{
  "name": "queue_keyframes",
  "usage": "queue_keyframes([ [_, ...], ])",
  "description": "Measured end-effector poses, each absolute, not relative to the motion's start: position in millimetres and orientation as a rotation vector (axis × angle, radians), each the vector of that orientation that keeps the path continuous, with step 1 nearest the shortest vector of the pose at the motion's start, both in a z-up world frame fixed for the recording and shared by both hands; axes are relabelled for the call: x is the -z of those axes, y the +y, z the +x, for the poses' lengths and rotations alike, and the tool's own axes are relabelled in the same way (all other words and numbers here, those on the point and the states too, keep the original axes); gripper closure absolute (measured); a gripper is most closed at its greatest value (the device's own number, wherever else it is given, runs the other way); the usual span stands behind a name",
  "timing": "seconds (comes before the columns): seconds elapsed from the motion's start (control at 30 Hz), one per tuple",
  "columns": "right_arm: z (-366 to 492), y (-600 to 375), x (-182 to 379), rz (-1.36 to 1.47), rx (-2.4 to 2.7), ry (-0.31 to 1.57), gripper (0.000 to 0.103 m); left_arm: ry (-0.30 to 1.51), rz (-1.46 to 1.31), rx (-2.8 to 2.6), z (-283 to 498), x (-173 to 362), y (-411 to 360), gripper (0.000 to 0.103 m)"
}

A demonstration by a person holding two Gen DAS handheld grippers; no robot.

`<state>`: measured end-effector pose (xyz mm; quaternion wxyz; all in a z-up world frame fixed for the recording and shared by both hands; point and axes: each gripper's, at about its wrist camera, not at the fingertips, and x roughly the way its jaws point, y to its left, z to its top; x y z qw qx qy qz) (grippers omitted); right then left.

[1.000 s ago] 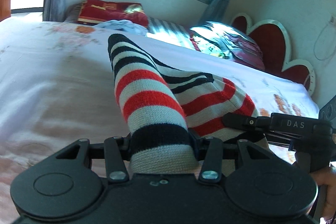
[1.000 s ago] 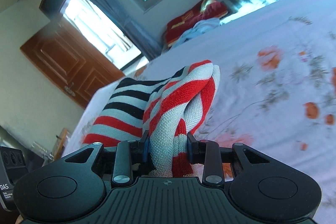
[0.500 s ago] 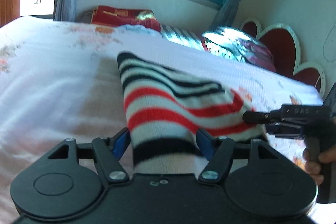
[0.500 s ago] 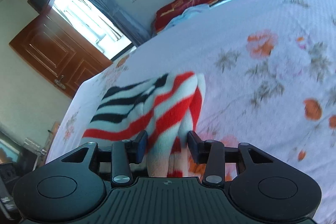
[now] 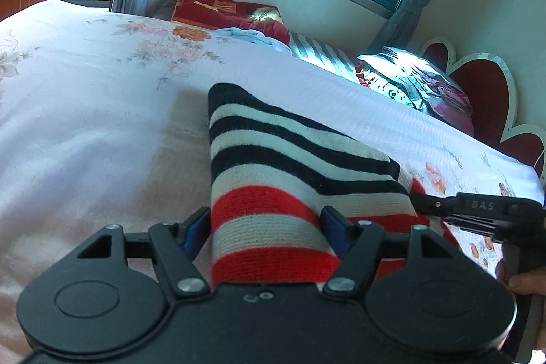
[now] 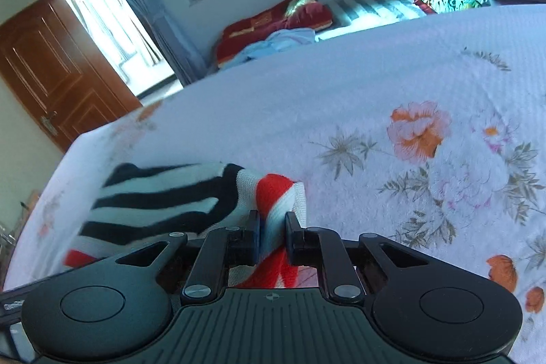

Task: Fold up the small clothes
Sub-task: 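Press the striped bundle flat with both grippers and open them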

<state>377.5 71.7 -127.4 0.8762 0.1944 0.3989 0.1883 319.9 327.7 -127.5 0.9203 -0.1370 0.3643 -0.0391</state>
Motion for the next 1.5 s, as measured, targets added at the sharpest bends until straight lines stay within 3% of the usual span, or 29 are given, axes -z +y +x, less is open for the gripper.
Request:
queue_keyframes([
  [0.43,304.1,59.1,84.8,0.377,-0.487,0.763,0.088,0.742,-0.228,0.097,256.9,100.4,318.9,0.035],
  [0.67,272.6,76.4,107.1,0.208,-0.438,0.797,0.088,0.769,-0.256,0.075,246.5,117.8,316.2,0.024],
  [0.8,264.7,76.0,104.0,0.211,-0.425,0.788,0.088,0.778,-0.244,0.057,241.8,111.7,315.0,0.028],
  [1.17,213.6,73.5,81.3,0.198,-0.475,0.741,0.088,0.783,-0.197,0.086,211.9,100.8,301.5,0.027],
  [1.5,203.1,71.8,112.1,0.235,-0.376,0.818,0.088,0.829,-0.190,0.073,203.6,125.1,304.7,0.018],
])
